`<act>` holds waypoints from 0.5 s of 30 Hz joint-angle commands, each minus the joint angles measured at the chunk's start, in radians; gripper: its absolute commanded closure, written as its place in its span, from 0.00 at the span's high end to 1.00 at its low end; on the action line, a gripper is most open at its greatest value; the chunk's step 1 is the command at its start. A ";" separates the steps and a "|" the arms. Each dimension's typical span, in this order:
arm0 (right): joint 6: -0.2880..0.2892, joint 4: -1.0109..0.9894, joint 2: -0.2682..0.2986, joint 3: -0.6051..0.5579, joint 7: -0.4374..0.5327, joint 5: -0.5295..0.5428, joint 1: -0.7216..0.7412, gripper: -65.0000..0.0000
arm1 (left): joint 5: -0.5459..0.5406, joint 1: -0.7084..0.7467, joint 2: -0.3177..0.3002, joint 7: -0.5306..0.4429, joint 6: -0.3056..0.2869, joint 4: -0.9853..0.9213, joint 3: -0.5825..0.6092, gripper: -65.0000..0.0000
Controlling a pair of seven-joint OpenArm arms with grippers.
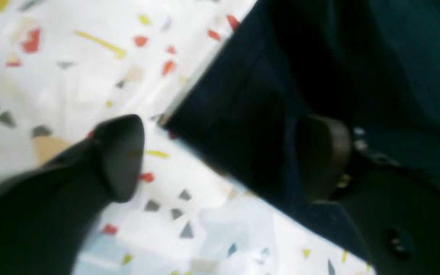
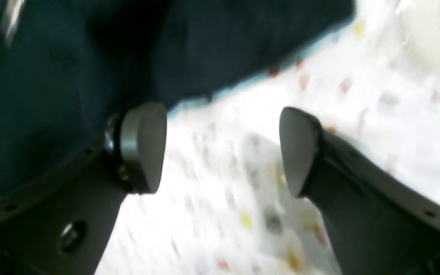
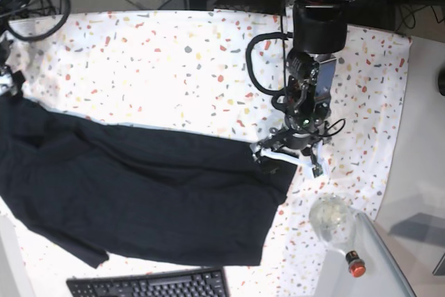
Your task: Layout the t-shirt on the table in an organized manner, then fold the t-shirt properly
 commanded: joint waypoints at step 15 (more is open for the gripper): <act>-0.047 -0.543 0.196 0.052 0.183 0.013 0.163 0.65 | -0.006 -0.023 -0.012 0.014 -0.008 -0.009 -0.007 0.00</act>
